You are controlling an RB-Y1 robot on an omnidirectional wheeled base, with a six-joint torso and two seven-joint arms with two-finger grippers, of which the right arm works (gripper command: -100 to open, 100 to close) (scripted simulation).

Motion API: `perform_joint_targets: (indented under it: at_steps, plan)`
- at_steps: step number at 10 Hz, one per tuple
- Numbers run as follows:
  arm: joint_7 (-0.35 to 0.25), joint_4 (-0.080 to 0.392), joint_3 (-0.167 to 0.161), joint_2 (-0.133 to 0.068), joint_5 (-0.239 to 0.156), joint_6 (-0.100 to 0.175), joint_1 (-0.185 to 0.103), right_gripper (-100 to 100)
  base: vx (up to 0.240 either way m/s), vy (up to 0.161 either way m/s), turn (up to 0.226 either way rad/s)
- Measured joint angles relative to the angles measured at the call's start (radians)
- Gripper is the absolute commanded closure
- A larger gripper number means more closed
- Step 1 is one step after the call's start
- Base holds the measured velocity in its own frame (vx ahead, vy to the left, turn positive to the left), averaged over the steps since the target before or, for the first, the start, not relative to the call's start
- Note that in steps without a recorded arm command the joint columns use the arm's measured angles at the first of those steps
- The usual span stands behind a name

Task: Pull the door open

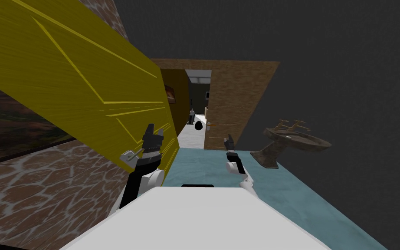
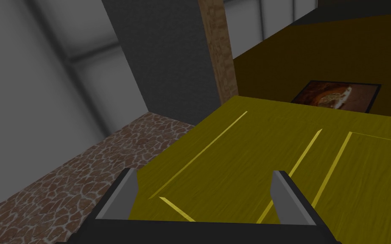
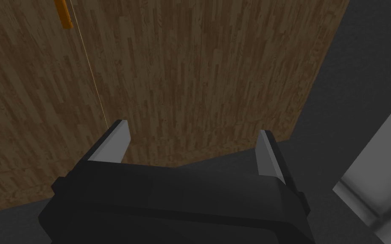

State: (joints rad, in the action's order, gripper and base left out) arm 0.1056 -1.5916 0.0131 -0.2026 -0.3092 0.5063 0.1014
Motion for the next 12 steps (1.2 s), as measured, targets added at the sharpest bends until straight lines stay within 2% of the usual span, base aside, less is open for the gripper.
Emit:
perform_joint_targets:
  at_steps: [8,12]
  plan:
    - [0.029,0.26,-0.003,-0.06,-0.109,-0.014,-0.132,-100,0.104,-0.009,0.116]
    - [0.044,0.352,-0.002,-0.078,-0.15,-0.027,-0.177,-100,0.06,-0.007,0.063]
